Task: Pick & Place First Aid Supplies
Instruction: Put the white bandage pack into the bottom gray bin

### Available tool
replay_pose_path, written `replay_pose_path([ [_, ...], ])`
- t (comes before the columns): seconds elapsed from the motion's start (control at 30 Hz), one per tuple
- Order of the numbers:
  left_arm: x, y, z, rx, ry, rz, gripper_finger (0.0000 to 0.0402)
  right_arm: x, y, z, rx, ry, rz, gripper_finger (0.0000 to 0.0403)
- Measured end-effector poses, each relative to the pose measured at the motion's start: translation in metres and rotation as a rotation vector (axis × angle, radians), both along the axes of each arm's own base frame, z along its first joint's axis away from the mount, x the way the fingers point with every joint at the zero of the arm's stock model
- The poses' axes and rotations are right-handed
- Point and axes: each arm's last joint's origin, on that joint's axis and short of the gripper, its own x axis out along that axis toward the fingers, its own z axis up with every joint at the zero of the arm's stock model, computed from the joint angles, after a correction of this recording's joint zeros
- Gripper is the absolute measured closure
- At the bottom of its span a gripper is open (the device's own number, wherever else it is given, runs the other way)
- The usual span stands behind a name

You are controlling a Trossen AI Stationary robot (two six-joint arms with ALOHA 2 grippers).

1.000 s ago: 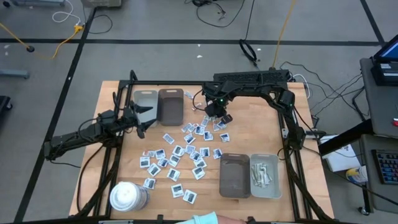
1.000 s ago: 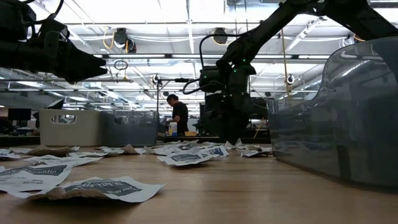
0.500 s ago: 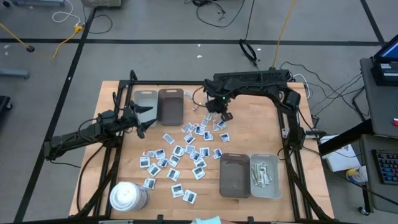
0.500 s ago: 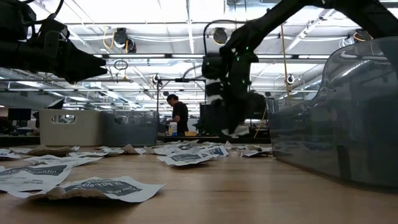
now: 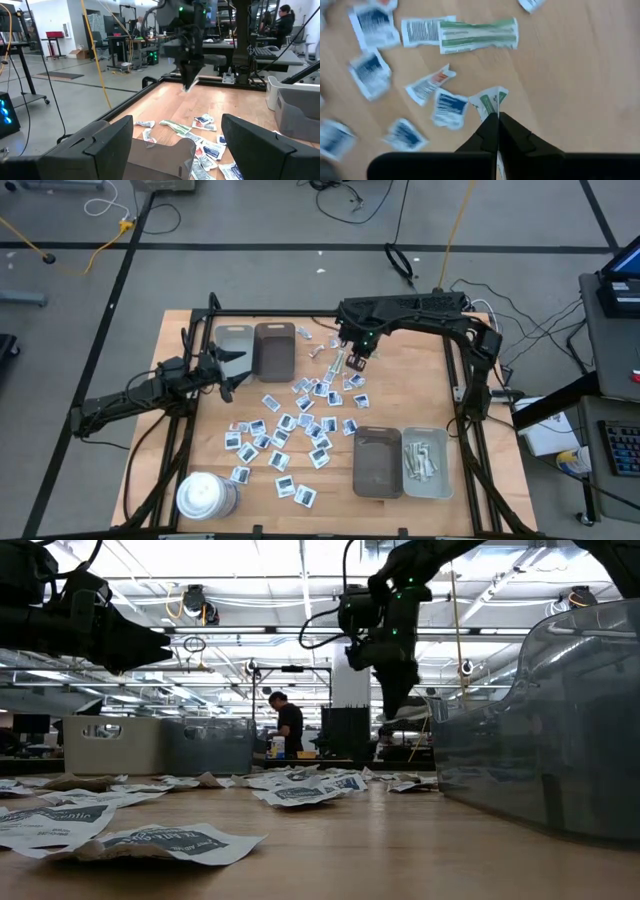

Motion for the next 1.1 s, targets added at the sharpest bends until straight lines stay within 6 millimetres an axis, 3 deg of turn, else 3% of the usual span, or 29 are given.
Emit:
replay_pose_path([
  [0.2,0.0,0.0,0.0,0.0,0.0,0.0,0.0096,-0.013,0.006,0.011,0.085,0.036,-0.437,0.0402],
  [0.4,0.0,0.0,0.0,0.0,0.0,0.0,0.0096,-0.021,0.027,0.026,0.042,0.017,-0.71,0.0403],
  [0.6,0.0,0.0,0.0,0.0,0.0,0.0,0.0096,-0.034,0.079,0.035,0.053,-0.031,-0.797,0.0403],
  [1.1,0.0,0.0,0.0,0.0,0.0,0.0,0.0096,-0.095,0.231,0.041,0.084,0.001,-0.96,0.0403],
])
